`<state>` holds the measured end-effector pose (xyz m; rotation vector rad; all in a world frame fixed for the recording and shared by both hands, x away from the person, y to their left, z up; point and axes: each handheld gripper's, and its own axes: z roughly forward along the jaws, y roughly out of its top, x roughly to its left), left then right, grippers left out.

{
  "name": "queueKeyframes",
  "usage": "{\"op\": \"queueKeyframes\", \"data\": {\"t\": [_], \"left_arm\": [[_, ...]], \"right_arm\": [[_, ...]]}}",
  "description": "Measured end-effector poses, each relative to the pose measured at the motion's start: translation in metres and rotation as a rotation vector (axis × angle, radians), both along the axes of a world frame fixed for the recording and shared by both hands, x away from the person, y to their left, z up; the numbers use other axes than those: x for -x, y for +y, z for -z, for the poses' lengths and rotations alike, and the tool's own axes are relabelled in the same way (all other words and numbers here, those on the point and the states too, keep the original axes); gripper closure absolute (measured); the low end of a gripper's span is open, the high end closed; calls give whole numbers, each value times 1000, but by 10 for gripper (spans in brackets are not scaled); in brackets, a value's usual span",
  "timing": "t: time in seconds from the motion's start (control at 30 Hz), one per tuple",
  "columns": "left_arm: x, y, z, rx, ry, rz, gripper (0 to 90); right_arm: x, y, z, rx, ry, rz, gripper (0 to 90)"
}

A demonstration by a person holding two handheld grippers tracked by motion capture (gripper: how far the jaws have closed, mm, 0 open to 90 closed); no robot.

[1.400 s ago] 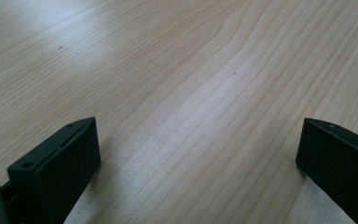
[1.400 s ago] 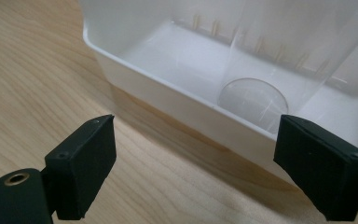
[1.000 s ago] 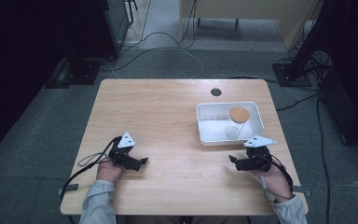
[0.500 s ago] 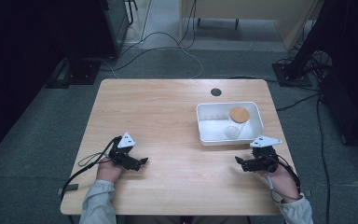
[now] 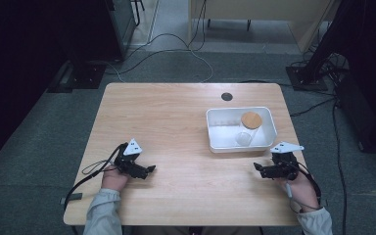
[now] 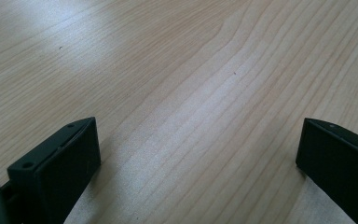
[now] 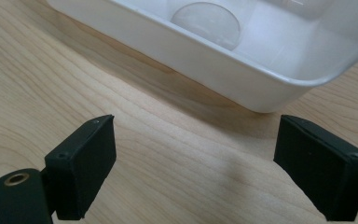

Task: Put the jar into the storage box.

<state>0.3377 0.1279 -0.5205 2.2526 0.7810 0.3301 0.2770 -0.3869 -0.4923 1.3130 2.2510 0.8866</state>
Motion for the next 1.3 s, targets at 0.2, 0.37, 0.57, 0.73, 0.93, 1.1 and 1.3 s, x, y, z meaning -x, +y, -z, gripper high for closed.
{"op": "queueKeyframes", "data": {"t": [0.2,0.37,0.57,0.73,0.93,1.1,1.3], "left_arm": [[0,0,0,0,0,0,0],[0,0,0,0,0,0,0],[0,0,0,0,0,0,0],[0,0,0,-1,0,0,0],[0,0,0,0,0,0,0],[0,0,0,0,0,0,0],[0,0,0,-1,0,1,0]], "right_arm": [[-1,-7,3,-6,-5,23,124],[-1,-11,5,9,-24,38,124],[-3,-14,7,-3,-42,62,124],[-5,-16,11,-8,-46,75,124],[-7,-13,15,-6,-54,80,124],[-10,-11,20,-26,-52,80,124],[-13,-11,27,-69,-36,79,124]]}}
